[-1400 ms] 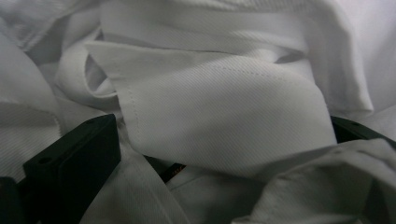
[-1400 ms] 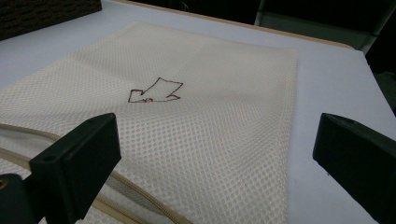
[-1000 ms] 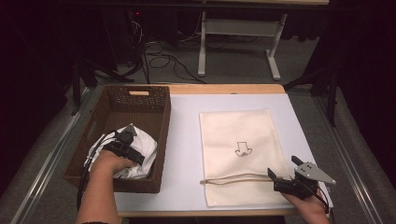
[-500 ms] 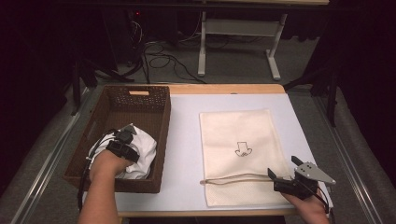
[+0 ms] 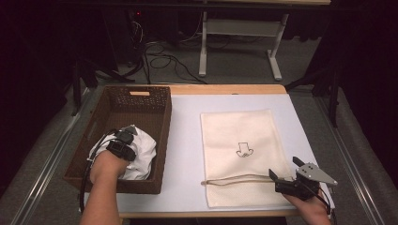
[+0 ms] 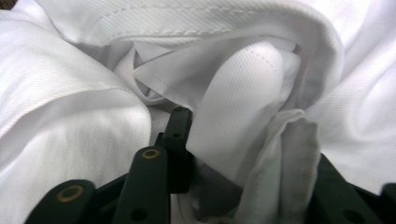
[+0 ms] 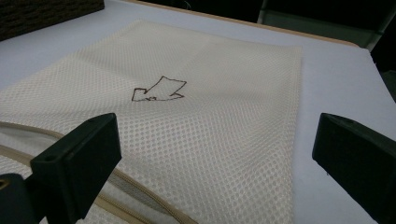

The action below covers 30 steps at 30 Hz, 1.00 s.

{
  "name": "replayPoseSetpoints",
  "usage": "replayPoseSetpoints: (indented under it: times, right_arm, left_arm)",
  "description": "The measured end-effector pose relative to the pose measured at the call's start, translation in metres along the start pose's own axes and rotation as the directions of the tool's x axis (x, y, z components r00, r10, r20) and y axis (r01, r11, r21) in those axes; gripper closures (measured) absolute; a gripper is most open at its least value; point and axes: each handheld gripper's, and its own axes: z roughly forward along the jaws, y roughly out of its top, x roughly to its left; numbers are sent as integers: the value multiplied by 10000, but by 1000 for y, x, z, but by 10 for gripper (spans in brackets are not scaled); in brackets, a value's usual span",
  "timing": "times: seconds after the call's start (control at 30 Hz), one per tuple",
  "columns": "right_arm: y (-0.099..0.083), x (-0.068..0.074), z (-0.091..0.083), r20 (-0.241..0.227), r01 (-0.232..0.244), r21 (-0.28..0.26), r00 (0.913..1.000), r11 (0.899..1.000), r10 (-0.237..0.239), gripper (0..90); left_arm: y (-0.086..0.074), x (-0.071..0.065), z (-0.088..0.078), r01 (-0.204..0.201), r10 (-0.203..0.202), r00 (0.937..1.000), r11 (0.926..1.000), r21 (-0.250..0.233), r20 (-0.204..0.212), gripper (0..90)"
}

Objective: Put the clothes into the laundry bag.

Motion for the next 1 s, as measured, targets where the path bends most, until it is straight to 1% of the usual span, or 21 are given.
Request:
replayPoseSetpoints:
  times: [0.1, 0.23, 0.27, 0.3, 0.37, 0.4, 0.47, 0.5, 0.53, 0.57, 0.6, 0.67, 0.7, 0.73, 0.77, 0.8, 0.83, 0.87, 0.9, 0.97, 1.0]
  right_arm:
    - [0, 0, 0, 1, 22, -7, 10000, 10000, -22, 15]
    - [0, 0, 0, 3, -5, 8, 10000, 10000, 5, 16]
    - [0, 0, 1, -8, 37, 22, 10000, 10000, -37, 16]
    - [0, 0, 1, -14, 57, 12, 10000, 10000, -57, 16]
    - [0, 0, 0, -23, 78, -11, 10000, 10000, -78, 16]
    - [0, 0, 0, -30, 58, -29, 10000, 10000, -58, 16]
    - [0, 0, 0, -22, 12, -82, 10000, 10000, -13, 16]
    - [0, 0, 0, -22, 12, -82, 10000, 10000, -13, 16]
    - [0, 0, 0, -16, 6, -97, 10000, 10000, -6, 16]
    - [0, 0, 0, 16, 10, -101, 10000, 9999, -10, 16]
    - [0, 0, 0, 37, 7, -112, 10000, 9999, -7, 16]
    - [0, 0, -1, 43, 4, -146, 10000, 9999, -4, 16]
    - [1, 0, -1, 58, 10, -163, 10000, 9999, -9, 16]
    - [1, 0, -1, 58, 10, -163, 10000, 9999, -9, 16]
    - [1, 0, -2, 37, 30, -209, 10000, 9998, -30, 16]
    - [1, 0, -2, 28, 14, -217, 10000, 9998, -14, 16]
    - [1, 1, -2, 26, 33, -237, 10000, 9997, -33, 16]
    - [1, 1, -2, 29, 43, -255, 10000, 9997, -42, 16]
    - [1, 1, -2, -5, -12, -281, 10000, 9996, 11, 16]
    - [1, 2, -3, -19, 85, -394, 10000, 9992, -86, 16]
    - [1, 2, -3, -19, 85, -394, 10000, 9992, -86, 16]
  left_arm:
    - [-1, -2, -3, -107, 106, 9999, 9997, -227, -30, 677]
    - [-1, -1, -6, -106, 123, 9995, 9983, -580, 285, 704]
    - [-2, 1, -10, -33, 82, 9986, 9957, -931, 521, 708]
    - [-2, 1, -10, -33, 82, 9986, 9957, -931, 521, 711]
    - [-4, 3, -17, 89, 42, 9965, 9878, -1557, 835, 716]
    - [-4, 3, -17, 89, 42, 9965, 9878, -1557, 835, 716]
    - [-6, 3, -23, 69, 137, 9956, 9762, -2167, 931, 718]
    - [-6, 3, -23, 69, 137, 9956, 9762, -2167, 931, 718]
    - [-7, 3, -25, 52, 172, 9960, 9684, -2494, 875, 718]
    - [-9, 3, -29, 56, 168, 9969, 9596, -2814, 769, 719]
    - [-11, 4, -33, 179, 60, 9975, 9423, -3343, 703, 721]
    - [-15, 5, -39, 247, 21, 9977, 9181, -3955, 672, 722]
    - [-17, 5, -43, 250, 19, 9981, 8984, -4384, 608, 723]
    - [-17, 5, -43, 250, 19, 9981, 8984, -4384, 608, 723]
    - [-21, 4, -47, 198, 56, 9987, 8708, -4913, 501, 724]
    - [-23, 4, -49, 122, 100, 9991, 8570, -5151, 403, 725]
    - [-26, 2, -52, 34, 94, 9997, 8392, -5439, 207, 726]
    - [-26, 2, -52, 34, 94, 9997, 8392, -5439, 207, 727]
    - [-31, -1, -56, -152, 111, 9999, 8010, -5985, -105, 728]
    - [-37, -2, -61, -258, 99, 9996, 7598, -6496, -281, 728]
    - [-37, -2, -61, -258, 99, 9996, 7598, -6496, -281, 728]
